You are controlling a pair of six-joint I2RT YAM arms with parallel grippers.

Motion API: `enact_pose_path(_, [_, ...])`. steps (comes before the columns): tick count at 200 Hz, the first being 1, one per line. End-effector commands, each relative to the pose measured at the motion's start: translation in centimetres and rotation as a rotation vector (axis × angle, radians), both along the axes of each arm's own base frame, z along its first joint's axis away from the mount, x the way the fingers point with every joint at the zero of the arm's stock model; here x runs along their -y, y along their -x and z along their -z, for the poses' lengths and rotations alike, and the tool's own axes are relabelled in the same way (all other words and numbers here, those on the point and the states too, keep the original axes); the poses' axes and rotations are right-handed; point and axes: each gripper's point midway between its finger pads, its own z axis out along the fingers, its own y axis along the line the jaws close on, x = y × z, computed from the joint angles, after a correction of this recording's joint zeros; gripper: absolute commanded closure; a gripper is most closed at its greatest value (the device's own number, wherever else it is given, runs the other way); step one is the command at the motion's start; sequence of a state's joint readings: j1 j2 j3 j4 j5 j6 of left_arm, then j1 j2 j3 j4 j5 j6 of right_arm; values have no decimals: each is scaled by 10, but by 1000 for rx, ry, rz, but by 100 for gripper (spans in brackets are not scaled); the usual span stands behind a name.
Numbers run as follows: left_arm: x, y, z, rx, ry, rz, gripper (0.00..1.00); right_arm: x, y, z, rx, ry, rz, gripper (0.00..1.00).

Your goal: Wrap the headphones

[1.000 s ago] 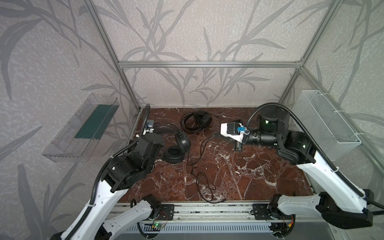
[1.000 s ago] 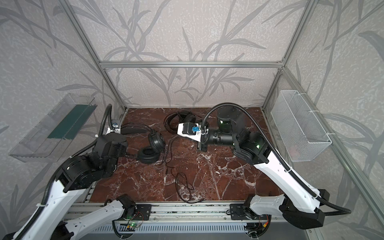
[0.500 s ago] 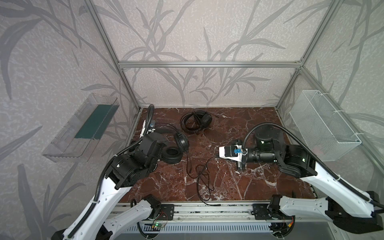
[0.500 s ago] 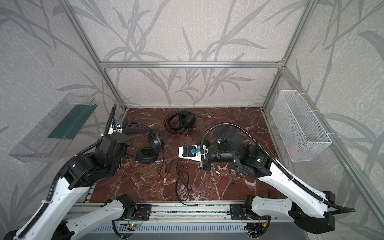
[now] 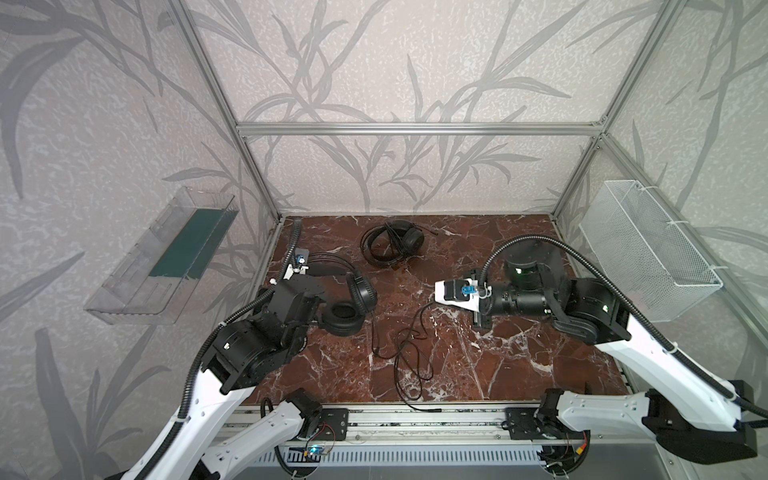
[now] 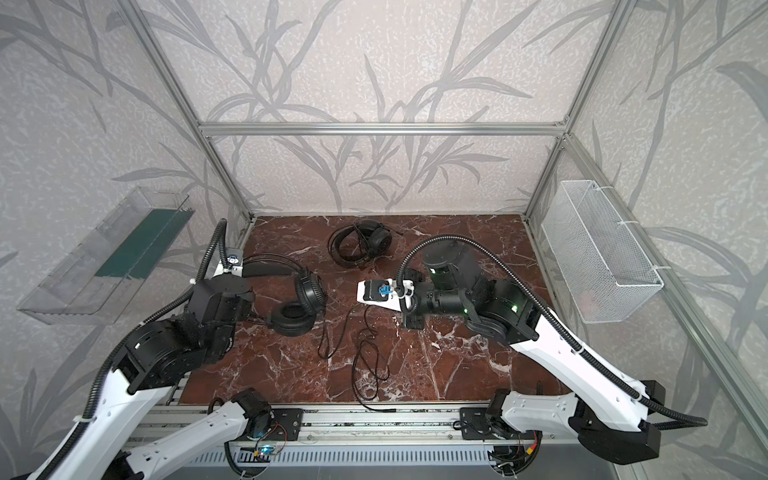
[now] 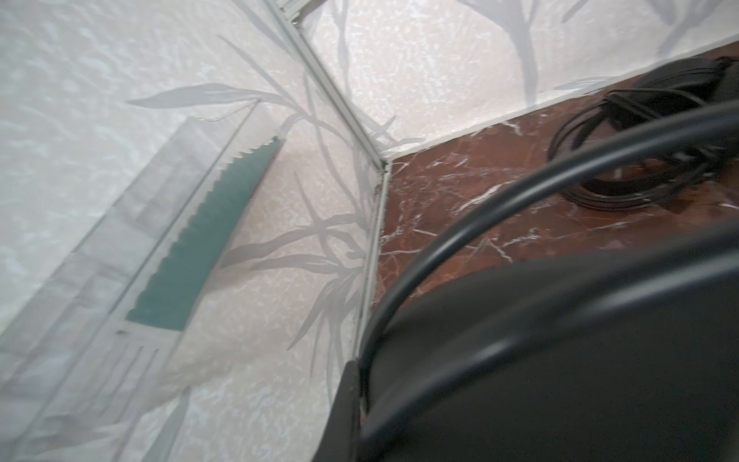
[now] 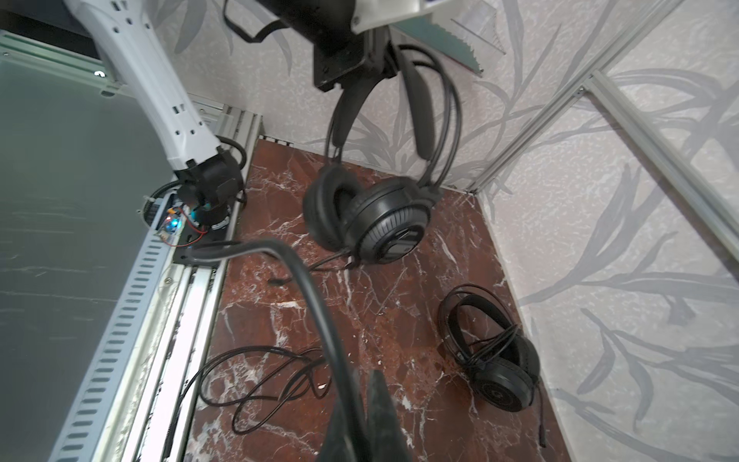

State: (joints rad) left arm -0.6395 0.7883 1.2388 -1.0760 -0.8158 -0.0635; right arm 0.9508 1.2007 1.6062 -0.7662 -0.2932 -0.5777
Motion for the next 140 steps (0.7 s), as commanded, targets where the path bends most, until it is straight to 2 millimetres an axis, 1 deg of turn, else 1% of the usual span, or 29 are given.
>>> enact_pose_path(1, [39, 0, 14, -42, 159, 188, 100, -12, -24, -61, 129, -121, 45, 100])
enact_pose_path(18, [62, 5, 26, -101, 219, 299, 100, -27, -44, -81, 148, -137, 48, 100])
enact_pose_path(26, [70, 8, 27, -120, 248, 343, 100, -33, -58, -86, 139, -144, 59, 100])
enact_pose_path(38, [82, 14, 29, -147, 286, 408, 100, -37, -80, -92, 96, -160, 73, 100])
enact_pose_path(53, [98, 22, 28, -175, 352, 484, 100, -44, -109, -92, 50, -158, 102, 100])
enact_pose_path(59, [105, 25, 28, -191, 382, 517, 100, -45, -116, -95, 41, -164, 107, 100])
enact_pose_path(61, [107, 26, 28, -196, 391, 528, 100, -49, -122, -89, 27, -153, 109, 100])
enact_pose_path(64, [110, 28, 27, -201, 406, 541, 100, -52, -127, -85, 17, -148, 110, 100])
enact_pose_path(83, [126, 36, 17, -209, 496, 614, 100, -62, -150, -77, -10, -145, 133, 100])
enact_pose_path(97, [136, 41, 5, -193, 572, 663, 100, -67, -164, -69, -31, -147, 152, 100])
enact_pose_path(117, [154, 48, -13, -183, 690, 734, 100, -73, -177, -58, -72, -147, 171, 100])
enact_pose_path(140, [165, 49, -29, -166, 783, 766, 100, -80, -186, -41, -124, -137, 181, 100])
